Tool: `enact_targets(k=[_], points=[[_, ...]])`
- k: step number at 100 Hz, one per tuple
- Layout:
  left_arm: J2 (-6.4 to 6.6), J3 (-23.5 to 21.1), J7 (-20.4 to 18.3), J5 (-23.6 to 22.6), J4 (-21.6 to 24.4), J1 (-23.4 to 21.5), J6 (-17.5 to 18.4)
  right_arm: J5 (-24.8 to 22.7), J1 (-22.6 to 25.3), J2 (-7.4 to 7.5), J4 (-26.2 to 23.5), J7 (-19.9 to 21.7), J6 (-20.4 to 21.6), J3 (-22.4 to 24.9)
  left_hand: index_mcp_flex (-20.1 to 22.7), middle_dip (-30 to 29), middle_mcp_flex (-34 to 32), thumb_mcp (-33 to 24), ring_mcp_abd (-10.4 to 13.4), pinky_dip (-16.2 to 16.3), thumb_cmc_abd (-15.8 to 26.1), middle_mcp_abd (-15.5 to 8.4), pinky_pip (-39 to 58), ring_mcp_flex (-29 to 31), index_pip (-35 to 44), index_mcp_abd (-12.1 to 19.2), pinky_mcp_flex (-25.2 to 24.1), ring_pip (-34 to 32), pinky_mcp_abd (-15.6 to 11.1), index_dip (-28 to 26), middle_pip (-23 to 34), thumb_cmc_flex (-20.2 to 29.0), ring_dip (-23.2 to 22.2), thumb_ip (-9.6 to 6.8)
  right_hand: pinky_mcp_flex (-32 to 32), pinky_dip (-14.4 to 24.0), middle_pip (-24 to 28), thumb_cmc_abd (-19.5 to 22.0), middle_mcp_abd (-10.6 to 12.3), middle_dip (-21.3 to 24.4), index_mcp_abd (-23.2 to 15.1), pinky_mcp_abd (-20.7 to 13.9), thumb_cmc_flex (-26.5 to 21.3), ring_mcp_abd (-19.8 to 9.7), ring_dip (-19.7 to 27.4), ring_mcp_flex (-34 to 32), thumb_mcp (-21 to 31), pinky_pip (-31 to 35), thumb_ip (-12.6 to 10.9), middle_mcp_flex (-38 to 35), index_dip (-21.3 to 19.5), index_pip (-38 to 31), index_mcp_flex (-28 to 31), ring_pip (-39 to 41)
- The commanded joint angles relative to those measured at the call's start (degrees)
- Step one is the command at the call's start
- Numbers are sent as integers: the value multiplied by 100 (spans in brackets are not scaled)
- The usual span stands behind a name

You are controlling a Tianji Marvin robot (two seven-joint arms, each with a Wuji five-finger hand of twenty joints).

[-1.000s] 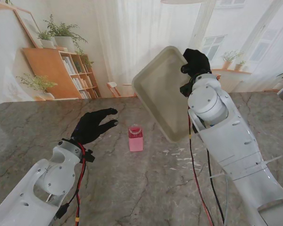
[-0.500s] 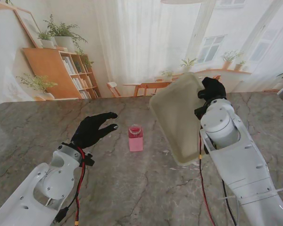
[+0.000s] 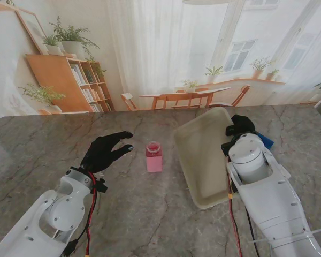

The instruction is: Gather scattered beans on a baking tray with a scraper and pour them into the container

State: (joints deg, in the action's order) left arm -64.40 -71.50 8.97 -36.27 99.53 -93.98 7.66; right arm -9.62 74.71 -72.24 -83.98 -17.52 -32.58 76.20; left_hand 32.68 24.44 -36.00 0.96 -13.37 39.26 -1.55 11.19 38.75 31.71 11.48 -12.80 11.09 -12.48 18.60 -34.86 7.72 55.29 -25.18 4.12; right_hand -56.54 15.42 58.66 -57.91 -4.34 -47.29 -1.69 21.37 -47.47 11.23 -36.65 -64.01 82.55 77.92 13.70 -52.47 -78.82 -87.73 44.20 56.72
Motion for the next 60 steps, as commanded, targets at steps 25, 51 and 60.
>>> enact_targets(k=[25, 51, 60], points=[[-29, 54, 22, 25, -40, -61, 31, 397, 129, -184, 312, -127, -241, 10, -19, -44, 101, 133, -7, 72, 219, -44, -119, -126, -13, 138, -90, 65, 117, 41, -55, 82, 34, -171, -838, 897, 612, 168, 655, -371, 189, -1863, -1063, -585, -385, -478, 740, 2239, -585, -392, 13, -78, -80, 1387], [-28, 99, -1, 53, -77, -53, -2, 677, 86, -268, 713, -205, -239, -46, -14, -43, 97, 133, -16, 74, 219, -50, -121, -117, -12, 134, -92, 60, 131, 41, -54, 81, 29, -172, -842, 875, 420, 147, 390, -311, 429, -1876, -1057, -560, -358, -393, 740, 2253, -575, -117, 193, 110, -402, 1433], [-27, 110, -5, 49, -80, -55, -8, 653, 61, -254, 845, -163, -195, -95, -13, -41, 93, 134, -19, 77, 219, -50, -118, -123, -11, 139, -89, 63, 130, 40, -53, 79, 28, -171, -850, 922, 187, 234, 237, -262, 482, -1873, -1017, -529, -314, -324, 739, 2229, -546, 56, 350, 320, -539, 1390]])
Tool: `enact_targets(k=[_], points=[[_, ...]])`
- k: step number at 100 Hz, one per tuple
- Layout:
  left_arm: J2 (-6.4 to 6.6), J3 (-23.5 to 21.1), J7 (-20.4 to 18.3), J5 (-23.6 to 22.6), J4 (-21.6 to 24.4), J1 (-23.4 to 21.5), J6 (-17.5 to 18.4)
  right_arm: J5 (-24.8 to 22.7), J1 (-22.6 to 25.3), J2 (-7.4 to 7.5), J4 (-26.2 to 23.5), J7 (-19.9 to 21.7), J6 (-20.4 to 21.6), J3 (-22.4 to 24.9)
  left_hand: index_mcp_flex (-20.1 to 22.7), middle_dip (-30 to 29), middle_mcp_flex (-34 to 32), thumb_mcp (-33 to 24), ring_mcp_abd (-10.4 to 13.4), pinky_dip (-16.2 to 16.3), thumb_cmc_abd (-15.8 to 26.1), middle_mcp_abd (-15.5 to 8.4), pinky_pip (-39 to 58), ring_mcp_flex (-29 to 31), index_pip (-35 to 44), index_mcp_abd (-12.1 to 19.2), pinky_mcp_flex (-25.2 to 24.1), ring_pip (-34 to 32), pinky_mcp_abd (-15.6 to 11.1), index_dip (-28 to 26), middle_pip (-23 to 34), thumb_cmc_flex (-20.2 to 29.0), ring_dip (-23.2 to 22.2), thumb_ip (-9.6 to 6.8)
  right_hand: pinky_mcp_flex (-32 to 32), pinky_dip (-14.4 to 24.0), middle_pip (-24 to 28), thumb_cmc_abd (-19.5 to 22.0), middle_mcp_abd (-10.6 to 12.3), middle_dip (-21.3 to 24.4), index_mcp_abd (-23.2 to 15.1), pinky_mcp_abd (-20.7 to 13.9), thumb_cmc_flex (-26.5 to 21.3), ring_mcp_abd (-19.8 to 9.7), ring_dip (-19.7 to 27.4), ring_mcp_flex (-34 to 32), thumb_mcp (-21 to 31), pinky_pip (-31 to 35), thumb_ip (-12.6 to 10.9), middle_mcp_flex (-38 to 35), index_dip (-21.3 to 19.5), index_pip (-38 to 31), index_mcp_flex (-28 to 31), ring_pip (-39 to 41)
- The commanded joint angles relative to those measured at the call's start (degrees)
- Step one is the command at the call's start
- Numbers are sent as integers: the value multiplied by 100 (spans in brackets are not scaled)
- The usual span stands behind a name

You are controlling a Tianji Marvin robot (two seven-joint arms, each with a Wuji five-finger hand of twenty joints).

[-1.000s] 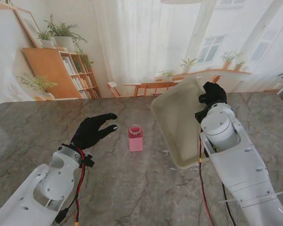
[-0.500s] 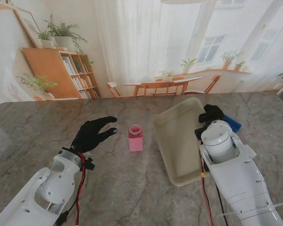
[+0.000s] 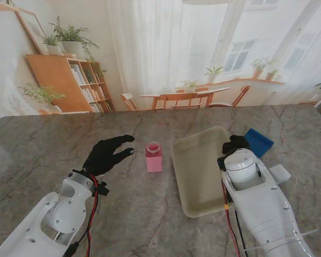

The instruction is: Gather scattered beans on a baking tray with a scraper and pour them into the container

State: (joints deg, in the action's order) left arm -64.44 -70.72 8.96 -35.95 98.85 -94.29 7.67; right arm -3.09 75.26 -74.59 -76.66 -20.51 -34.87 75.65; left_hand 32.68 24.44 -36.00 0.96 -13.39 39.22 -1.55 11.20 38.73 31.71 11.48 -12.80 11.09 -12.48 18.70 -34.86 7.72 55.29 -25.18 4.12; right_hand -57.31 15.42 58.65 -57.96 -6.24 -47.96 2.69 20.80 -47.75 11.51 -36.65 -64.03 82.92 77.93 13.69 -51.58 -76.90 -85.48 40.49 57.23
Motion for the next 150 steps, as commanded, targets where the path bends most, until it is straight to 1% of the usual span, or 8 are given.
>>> enact_targets(k=[1, 21, 36, 59, 74, 82, 97, 150], points=[[-22, 33, -5, 18, -13, -23, -10, -3, 5, -16, 124, 148, 39, -45, -11, -41, 91, 135, -11, 81, 220, -54, -118, -119, -10, 141, -90, 61, 120, 40, -52, 77, 28, -171, -774, 926, 167, 247, 417, -191, 44, -1820, -987, -556, -306, -317, 702, 2223, -542, -18, 169, 113, -175, 1332], [-23, 59, -14, 36, -28, -22, -26, -58, -61, 9, 356, 258, 79, -142, -12, -41, 91, 134, -24, 81, 219, -44, -123, -112, -12, 147, -94, 59, 132, 41, -54, 77, 25, -172, -784, 1337, -622, 443, -73, 57, -64, -1628, -933, -247, 211, -13, 602, 1909, -378, 405, 778, 1124, -646, 888], [-22, 67, -22, 45, -34, -32, -42, -168, -62, 79, 426, 474, 55, -190, -2, -40, 79, 133, -28, 83, 216, -42, -124, -98, -9, 136, -94, 53, 139, 41, -50, 81, 22, -172, -100, 1291, -1175, 855, -396, 211, -303, -1078, -598, 176, 489, 686, 146, 1701, -570, 945, 1449, 1989, -1286, 641], [-21, 75, -34, 56, -46, -27, -48, -286, 24, 214, 376, 879, 25, -225, -2, -39, 77, 132, -30, 86, 218, -45, -121, -86, -8, 138, -93, 43, 139, 41, -51, 85, 13, -173, 2525, 1318, -2238, 2402, -1098, 1115, 862, -113, 371, 393, 448, 2369, -1509, 441, -1260, 2162, 2415, 3886, -2247, -702], [-21, 82, -33, 52, -51, -26, -46, -418, 92, 310, 272, 1098, 81, -257, -1, -39, 79, 133, -32, 88, 215, -37, -119, -86, -7, 138, -90, 43, 145, 40, -52, 80, 11, -172, 3809, 1082, -3133, 2564, -1459, 1603, 1413, 151, 701, 670, 760, 3240, -2186, -464, -1156, 2796, 2767, 5661, -2477, -1805], [-21, 84, -33, 51, -51, -28, -45, -558, 121, 376, 212, 1235, 124, -283, 7, -39, 79, 131, -33, 88, 212, -35, -120, -81, -4, 127, -93, 40, 142, 39, -53, 86, 9, -173, 4324, 899, -3412, 2568, -1417, 1725, 1443, 240, 936, 770, 949, 3658, -2235, -850, -1100, 3012, 3089, 6781, -2420, -2352], [-21, 80, -19, 34, -56, -35, -38, -861, 173, 475, 74, 1364, 253, -300, -1, -38, 80, 133, -26, 89, 211, -44, -118, -78, -7, 139, -87, 38, 141, 39, -52, 82, 7, -172, 4987, 633, -3952, 2611, -1465, 1987, 1503, 235, 1252, 844, 1234, 4273, -2342, -1449, -1041, 3349, 3250, 7519, -2525, -3153], [-12, -331, 81, -214, 43, -308, -241, -2765, 853, 903, -1585, 1646, 1637, 72, -573, -101, 557, 159, 6, -35, 119, 143, -297, -574, -274, -487, -311, 248, -109, 179, -183, 1, 129, -176, 5737, 157, -4365, 2949, -1062, 2168, 882, -127, 2149, 465, 1600, 4946, -2838, -2230, -960, 3392, 3519, 7731, -2378, -3805]])
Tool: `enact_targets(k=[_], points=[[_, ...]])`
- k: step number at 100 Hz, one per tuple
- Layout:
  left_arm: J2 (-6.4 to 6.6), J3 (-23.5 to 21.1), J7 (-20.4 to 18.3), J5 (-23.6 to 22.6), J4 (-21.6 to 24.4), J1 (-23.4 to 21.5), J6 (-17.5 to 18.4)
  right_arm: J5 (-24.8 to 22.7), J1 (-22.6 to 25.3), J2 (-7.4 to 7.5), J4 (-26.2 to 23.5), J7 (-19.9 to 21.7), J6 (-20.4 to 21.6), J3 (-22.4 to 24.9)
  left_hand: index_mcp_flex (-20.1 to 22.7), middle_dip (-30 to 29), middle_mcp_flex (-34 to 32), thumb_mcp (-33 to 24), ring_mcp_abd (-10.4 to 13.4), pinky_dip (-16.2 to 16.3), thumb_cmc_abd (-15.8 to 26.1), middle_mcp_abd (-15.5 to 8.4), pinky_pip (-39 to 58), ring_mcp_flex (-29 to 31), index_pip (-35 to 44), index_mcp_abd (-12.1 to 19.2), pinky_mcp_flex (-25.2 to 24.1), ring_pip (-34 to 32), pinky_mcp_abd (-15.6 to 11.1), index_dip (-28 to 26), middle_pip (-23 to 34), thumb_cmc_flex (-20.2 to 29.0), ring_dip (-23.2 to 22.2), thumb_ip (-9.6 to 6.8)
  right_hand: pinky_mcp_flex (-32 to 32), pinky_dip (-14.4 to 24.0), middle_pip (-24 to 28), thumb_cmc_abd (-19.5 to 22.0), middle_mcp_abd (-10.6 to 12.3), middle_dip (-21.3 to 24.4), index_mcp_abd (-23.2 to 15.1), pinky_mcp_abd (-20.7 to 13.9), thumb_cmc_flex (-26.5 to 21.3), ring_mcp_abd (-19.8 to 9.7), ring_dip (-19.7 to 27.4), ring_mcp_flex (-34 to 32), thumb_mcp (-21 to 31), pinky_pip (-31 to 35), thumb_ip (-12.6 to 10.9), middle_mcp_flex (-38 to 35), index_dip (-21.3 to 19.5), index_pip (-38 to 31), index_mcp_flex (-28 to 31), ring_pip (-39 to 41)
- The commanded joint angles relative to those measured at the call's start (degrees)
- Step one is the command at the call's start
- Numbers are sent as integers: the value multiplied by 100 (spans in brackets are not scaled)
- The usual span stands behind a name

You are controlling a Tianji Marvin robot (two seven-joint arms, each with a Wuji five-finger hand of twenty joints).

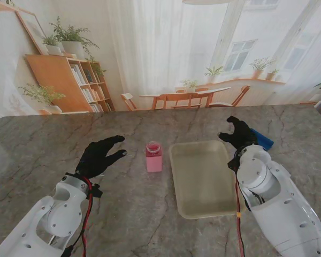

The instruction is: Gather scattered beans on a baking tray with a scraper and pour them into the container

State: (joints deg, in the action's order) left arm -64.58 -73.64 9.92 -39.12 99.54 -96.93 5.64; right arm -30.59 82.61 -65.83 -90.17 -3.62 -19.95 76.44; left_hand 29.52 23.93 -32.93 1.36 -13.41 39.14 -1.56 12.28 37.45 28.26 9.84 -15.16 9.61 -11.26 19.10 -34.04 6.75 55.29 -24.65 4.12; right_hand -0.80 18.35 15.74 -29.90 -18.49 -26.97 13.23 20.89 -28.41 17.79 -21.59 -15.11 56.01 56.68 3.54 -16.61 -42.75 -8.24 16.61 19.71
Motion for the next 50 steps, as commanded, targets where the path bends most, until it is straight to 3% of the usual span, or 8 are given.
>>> enact_targets(k=[1, 21, 38, 50], points=[[2, -47, -20, 110, -33, -47, -39, -28, 141, 28, -265, -61, 187, -4, -273, -54, 269, 120, 15, -36, 117, 36, -182, -250, -115, -262, -173, 134, -159, 99, -91, -13, 83, -177, 90, -144, -70, 149, 173, 69, -183, -141, 236, -169, 98, 43, -158, -116, 56, -121, 104, -5, 28, -53], [2, -116, -53, 194, -376, 13, -68, -302, 532, 2, -601, -595, 1210, -41, -636, -114, 596, 97, -24, -303, 5, 181, -501, -653, -14, -507, -415, 235, -279, -86, -120, -496, 264, -209, -91, -320, 160, 310, 401, -31, -448, -301, 624, -297, 19, -517, -388, -249, 78, -698, 63, -597, 562, 88], [-17, 3, -182, 599, -793, 240, -56, -523, 678, -50, -529, -1187, 1914, -217, -993, -147, 920, 79, -95, -436, -103, 332, -600, -961, -48, -697, -645, 278, -295, -375, -193, -995, 338, -250, -525, 5, 509, 535, 686, -303, -801, -257, 1306, -512, -353, -1208, -695, 57, 130, -1407, -253, -1435, 1057, 603], [-15, 159, -335, 841, -1112, 450, 81, -634, 724, -60, -436, -1370, 2147, -383, -1493, -329, 1395, 42, -116, -778, -157, 498, -1103, -1381, -557, -1025, -900, 482, -327, 25, -329, -1282, 597, -266, -726, 210, 603, 566, 849, -381, -994, -261, 1611, -637, -475, -1405, -805, 145, 166, -1612, -365, -1650, 1178, 827]])
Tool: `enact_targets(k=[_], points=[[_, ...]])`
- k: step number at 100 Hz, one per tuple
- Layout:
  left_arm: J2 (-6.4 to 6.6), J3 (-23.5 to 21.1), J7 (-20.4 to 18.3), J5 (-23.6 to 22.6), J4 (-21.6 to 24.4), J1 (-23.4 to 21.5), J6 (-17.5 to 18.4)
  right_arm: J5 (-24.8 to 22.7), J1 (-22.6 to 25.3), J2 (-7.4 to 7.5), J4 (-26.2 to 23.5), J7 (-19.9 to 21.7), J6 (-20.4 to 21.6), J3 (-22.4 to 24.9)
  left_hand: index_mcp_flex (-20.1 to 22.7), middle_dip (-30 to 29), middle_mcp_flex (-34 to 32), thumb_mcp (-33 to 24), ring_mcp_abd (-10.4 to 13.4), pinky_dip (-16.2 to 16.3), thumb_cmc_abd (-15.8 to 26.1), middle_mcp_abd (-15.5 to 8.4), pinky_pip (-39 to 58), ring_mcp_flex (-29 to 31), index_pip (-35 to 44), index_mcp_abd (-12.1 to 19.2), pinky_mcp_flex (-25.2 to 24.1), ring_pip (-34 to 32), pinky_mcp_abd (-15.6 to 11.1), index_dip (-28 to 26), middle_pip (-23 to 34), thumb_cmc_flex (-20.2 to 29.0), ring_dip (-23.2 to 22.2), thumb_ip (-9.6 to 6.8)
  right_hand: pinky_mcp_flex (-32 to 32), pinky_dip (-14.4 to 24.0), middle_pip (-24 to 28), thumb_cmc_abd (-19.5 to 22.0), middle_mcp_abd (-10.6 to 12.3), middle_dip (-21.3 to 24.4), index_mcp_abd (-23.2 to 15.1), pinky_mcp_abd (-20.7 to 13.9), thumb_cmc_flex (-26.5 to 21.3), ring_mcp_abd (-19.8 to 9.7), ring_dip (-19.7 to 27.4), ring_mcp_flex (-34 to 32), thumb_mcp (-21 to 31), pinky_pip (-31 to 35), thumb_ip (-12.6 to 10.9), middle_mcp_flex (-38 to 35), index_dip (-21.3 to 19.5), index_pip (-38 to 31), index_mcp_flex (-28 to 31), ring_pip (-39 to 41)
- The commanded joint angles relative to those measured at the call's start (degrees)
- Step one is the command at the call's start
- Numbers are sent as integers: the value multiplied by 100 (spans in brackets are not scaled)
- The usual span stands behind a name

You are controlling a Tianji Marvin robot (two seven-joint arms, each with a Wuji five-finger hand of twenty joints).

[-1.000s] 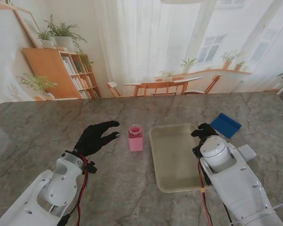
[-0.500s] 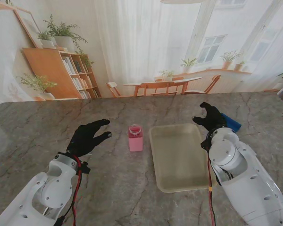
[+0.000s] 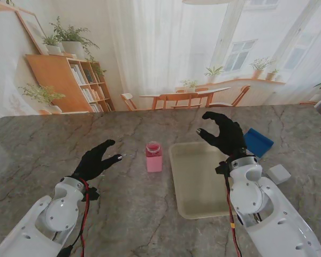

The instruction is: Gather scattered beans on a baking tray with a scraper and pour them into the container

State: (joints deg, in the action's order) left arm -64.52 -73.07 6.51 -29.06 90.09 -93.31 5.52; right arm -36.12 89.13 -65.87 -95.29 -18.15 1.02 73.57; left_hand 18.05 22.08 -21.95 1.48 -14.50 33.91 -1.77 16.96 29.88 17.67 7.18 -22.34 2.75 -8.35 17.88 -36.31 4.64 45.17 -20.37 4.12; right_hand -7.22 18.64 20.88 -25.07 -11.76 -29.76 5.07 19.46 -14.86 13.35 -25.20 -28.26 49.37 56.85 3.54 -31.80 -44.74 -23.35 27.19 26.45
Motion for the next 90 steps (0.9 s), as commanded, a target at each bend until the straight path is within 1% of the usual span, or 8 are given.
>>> enact_targets(k=[1, 7, 21, 31, 48, 56, 69, 90], points=[[-22, 117, 1, -150, -195, 108, 112, -94, 74, -55, 85, 76, 59, -108, -391, -156, 334, 33, -7, -270, -133, 36, -375, -363, -316, -330, -248, 208, -210, 276, -132, -286, 183, -265, -99, 191, 94, 87, 190, -106, -183, -115, 280, -194, -119, -104, -150, 132, 169, -107, -171, -150, 133, 162], [-25, 222, -34, -58, -372, 232, 229, -153, 81, -54, 138, 28, 55, -188, -651, -308, 604, 21, -47, -474, -153, 134, -690, -629, -473, -517, -373, 288, -217, 610, -193, -370, 352, -271, -165, 245, 111, 118, 238, -123, -231, -127, 409, -244, -144, -145, -216, 153, 186, -138, -184, -170, 107, 211], [-35, 513, -58, 49, -825, 577, 534, -90, 11, -99, 366, -132, -19, -361, -1021, -465, 1055, 13, -184, -669, -172, 336, -1020, -1080, -618, -842, -625, 364, -197, 906, -301, -427, 486, -274, -240, 414, 172, 9, 279, -192, -277, -107, 360, -271, -221, -186, -188, 154, 172, -198, -242, -255, 66, 355], [-39, 737, -64, 63, -1152, 842, 738, -28, -35, -92, 520, -59, -71, -407, -973, -531, 1338, 1, -277, -822, -181, 466, -1219, -1355, -808, -1041, -708, 320, -196, 1394, -296, -450, 549, -274, -213, 443, 161, -68, 276, -199, -249, -100, 290, -273, -209, -128, -81, 104, 170, -135, -235, -228, -16, 331], [-75, 1108, -48, 148, -1647, 1262, 933, 63, -104, -101, 805, -29, -126, -484, -933, -595, 1669, -5, -389, -1107, -157, 640, -1544, -1594, -906, -1320, -776, 399, -128, 2560, -383, -425, 655, -281, -228, 464, 162, -212, 280, -202, -225, -67, 108, -252, -173, -118, 124, 37, 163, -105, -207, -171, -71, 287], [-127, 1293, 66, 209, -1892, 1454, 1007, 152, -138, -109, 876, -4, -123, -502, -933, -591, 1674, -3, -410, -1161, -176, 662, -1665, -1598, -914, -1375, -823, 407, -102, 2666, -388, -429, 650, -283, -229, 472, 154, -238, 261, -196, -204, -59, 47, -248, -160, -108, 200, 20, 166, -102, -195, -150, -79, 271], [-251, 1589, 513, 187, -2345, 1745, 1221, 228, -175, -136, 923, -51, -143, -542, -912, -542, 1632, 1, -425, -1161, -183, 673, -1707, -1549, -872, -1404, -772, 325, -116, 2711, -316, -451, 598, -280, -248, 492, 169, -220, 255, -202, -187, -58, -49, -247, -163, -126, 262, 28, 167, -121, -187, -137, -69, 292], [-372, 1970, 549, 482, -2916, 2145, 1631, 347, -214, -169, 976, -95, -204, -591, -917, -510, 1611, -1, -376, -1172, -210, 625, -1713, -1532, -823, -1356, -733, 255, -193, 2685, -270, -480, 570, -276, -276, 529, 201, -158, 232, -211, -145, -32, -143, -234, -170, -153, 256, 62, 170, -176, -184, -148, 8, 333]])
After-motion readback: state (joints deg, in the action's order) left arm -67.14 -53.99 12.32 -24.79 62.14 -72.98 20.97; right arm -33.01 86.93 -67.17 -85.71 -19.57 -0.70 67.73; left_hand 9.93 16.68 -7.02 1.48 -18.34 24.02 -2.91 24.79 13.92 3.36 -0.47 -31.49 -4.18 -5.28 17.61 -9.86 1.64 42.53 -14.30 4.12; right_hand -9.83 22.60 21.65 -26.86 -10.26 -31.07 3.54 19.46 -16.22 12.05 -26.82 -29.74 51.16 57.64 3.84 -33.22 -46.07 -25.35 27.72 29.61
